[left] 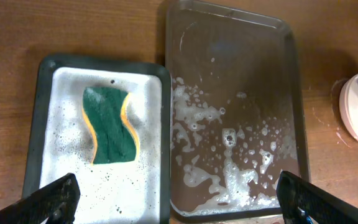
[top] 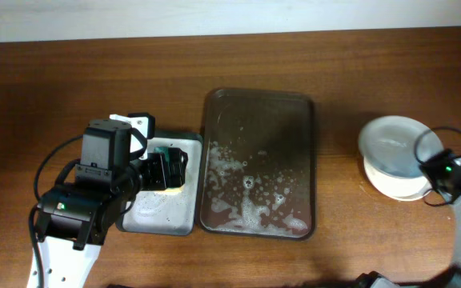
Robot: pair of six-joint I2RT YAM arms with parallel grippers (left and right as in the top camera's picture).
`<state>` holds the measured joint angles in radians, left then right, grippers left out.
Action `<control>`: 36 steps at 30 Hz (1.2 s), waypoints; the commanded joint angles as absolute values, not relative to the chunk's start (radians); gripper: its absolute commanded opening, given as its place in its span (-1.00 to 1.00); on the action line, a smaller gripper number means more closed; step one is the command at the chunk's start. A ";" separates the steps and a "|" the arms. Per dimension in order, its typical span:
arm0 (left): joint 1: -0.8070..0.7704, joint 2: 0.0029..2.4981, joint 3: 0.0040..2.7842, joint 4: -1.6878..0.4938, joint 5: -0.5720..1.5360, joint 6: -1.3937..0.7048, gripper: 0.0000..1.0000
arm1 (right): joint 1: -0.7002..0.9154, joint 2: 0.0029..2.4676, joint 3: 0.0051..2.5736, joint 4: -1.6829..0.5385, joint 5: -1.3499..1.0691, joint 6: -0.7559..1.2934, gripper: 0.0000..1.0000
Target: Clean dirty plates on tray and stack at the side
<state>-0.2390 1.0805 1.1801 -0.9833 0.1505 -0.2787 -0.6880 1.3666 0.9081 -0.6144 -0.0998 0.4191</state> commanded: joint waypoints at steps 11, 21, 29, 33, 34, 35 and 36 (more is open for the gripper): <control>-0.234 1.073 1.192 -0.981 0.161 -0.260 0.99 | -0.469 1.048 1.033 -0.849 -0.506 0.160 0.72; -0.234 1.073 1.192 -0.981 0.161 -0.260 0.99 | 0.033 0.379 1.033 -1.015 -0.505 0.144 0.97; -0.234 1.073 1.192 -0.981 0.161 -0.260 0.99 | 0.032 0.236 0.661 -0.736 -0.459 -0.352 0.97; -0.234 1.073 1.192 -0.981 0.161 -0.260 0.99 | 0.033 -0.001 0.302 -0.476 -0.459 -0.352 0.97; -0.234 1.073 1.192 -0.981 0.161 -0.260 0.99 | 0.033 0.010 0.250 -0.411 -0.460 -0.352 0.97; -0.234 1.073 1.192 -0.981 0.161 -0.260 0.99 | 0.033 0.010 0.194 -0.352 -0.460 -0.352 0.97; -0.234 1.073 1.192 -0.981 0.161 -0.260 0.99 | 0.033 0.003 0.150 -0.293 -0.459 -0.352 0.97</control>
<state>-0.2390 1.0794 1.1801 -0.9833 0.1513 -0.2787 0.0273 0.0170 0.2310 -0.3717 -0.4683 -0.3443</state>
